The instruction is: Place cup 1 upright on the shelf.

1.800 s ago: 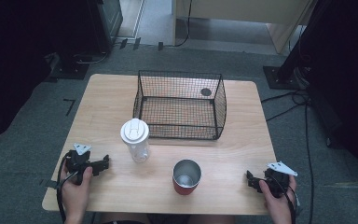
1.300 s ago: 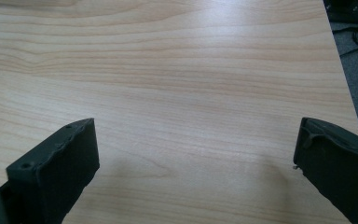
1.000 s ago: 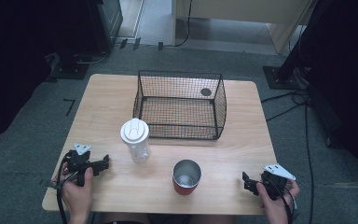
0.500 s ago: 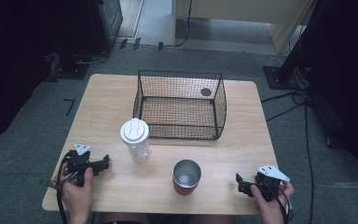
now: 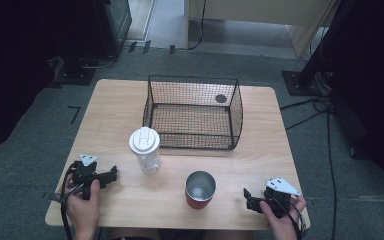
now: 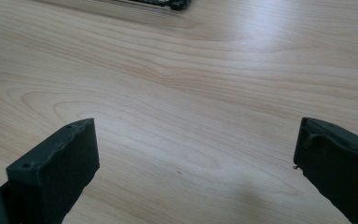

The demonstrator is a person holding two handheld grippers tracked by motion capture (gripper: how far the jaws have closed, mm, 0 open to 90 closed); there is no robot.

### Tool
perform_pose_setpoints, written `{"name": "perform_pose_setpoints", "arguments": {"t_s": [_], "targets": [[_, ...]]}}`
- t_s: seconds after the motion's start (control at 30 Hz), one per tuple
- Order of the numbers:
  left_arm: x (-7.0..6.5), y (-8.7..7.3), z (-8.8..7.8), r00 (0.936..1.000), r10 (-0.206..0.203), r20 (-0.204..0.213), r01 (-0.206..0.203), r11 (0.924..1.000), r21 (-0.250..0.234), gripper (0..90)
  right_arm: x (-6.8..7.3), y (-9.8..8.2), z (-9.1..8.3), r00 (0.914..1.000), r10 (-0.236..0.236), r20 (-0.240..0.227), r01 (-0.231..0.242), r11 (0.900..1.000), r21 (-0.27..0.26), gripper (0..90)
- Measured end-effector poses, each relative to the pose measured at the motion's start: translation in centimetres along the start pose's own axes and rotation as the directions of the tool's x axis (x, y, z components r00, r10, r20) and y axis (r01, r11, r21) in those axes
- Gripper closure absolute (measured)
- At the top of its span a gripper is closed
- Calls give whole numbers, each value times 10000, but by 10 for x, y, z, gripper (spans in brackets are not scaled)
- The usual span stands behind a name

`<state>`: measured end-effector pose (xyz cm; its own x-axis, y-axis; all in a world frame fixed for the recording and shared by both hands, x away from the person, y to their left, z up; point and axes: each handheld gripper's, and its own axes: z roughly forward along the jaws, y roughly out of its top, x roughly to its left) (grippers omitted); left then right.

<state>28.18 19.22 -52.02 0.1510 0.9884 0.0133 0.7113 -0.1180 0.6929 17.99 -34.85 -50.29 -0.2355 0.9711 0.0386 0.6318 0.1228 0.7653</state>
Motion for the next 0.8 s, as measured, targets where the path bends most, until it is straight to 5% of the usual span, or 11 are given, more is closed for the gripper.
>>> {"name": "perform_pose_setpoints", "arguments": {"t_s": [0.63, 0.8], "targets": [[0, 0, 0, 10000, 5, 0, -5, 10000, 4, 0, 33, 1, 0, 9935, -607, -967, 591, 9981, -191, 50], [0, 0, 0, 10000, 7, -1, -7, 10000, 4, 0, 43, 3, -2, 9856, -839, -1467, 792, 9961, -379, 49]]}}
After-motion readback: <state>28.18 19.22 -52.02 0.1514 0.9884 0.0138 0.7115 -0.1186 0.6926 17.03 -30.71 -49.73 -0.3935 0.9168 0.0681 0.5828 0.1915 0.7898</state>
